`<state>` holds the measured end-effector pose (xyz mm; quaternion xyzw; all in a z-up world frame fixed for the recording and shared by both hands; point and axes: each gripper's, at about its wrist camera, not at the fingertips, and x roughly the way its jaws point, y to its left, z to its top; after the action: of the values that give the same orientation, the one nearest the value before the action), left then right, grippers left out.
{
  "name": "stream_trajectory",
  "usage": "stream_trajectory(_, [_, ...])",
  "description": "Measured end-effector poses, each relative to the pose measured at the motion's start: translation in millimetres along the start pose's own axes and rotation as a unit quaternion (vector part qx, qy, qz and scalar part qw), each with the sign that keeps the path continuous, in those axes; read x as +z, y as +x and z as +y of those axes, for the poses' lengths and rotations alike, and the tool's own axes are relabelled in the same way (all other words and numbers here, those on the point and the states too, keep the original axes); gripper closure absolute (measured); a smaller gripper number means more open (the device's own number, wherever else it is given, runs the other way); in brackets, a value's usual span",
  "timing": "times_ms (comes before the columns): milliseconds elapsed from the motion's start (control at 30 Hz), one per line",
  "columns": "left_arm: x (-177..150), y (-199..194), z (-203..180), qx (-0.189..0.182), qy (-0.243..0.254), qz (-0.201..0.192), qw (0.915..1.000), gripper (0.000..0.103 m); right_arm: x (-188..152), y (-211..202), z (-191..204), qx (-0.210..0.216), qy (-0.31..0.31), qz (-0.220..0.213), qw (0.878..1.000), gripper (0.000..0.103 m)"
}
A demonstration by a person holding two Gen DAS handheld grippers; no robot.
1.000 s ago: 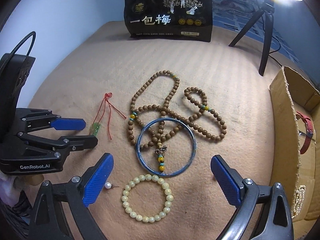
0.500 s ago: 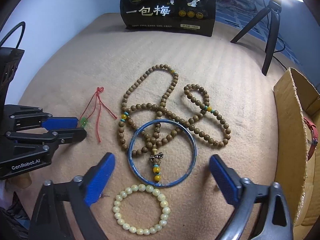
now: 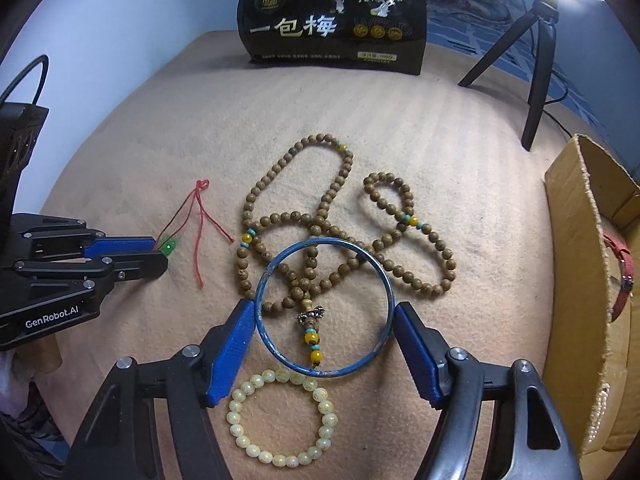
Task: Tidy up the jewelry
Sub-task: 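Move the left tool to the jade pendant while the right tool grasps the blue bangle, then close the left tool on the green jade pendant and lift it, then carry the jade pendant and blue bangle into the box and release both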
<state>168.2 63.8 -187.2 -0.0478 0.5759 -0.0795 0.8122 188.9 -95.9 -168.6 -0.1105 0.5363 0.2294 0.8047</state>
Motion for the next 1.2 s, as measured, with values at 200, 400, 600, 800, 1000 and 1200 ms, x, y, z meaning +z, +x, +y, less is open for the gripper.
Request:
stream_trajectory(200, [2, -15, -3, -0.006, -0.001, -0.021, 0.9998, 0.092, 2, -23, -5, 0.000, 0.006, -0.025, 1.000, 0.030])
stream_trajectory(400, [7, -38, -11, -0.015, 0.004, -0.052, 0.9986, 0.092, 2, -48, -7, -0.003, 0.010, -0.053, 0.999, 0.030])
stream_trajectory(600, [17, -64, -17, -0.034, -0.003, -0.084, 0.9959, 0.092, 8, -69, -15, -0.004, 0.022, -0.076, 0.997, 0.030])
stream_trajectory(800, [26, -83, -28, -0.046, -0.002, -0.112, 0.9926, 0.092, 10, -91, -28, -0.006, 0.046, -0.102, 0.994, 0.030])
stream_trajectory(1000, [36, -103, -44, -0.068, 0.003, -0.140, 0.9878, 0.092, 7, -111, -43, -0.020, 0.059, -0.118, 0.991, 0.030])
stream_trajectory(1200, [42, -109, -69, -0.086, 0.018, -0.150, 0.9847, 0.092, 0, -129, -65, -0.035, 0.079, -0.131, 0.988, 0.030])
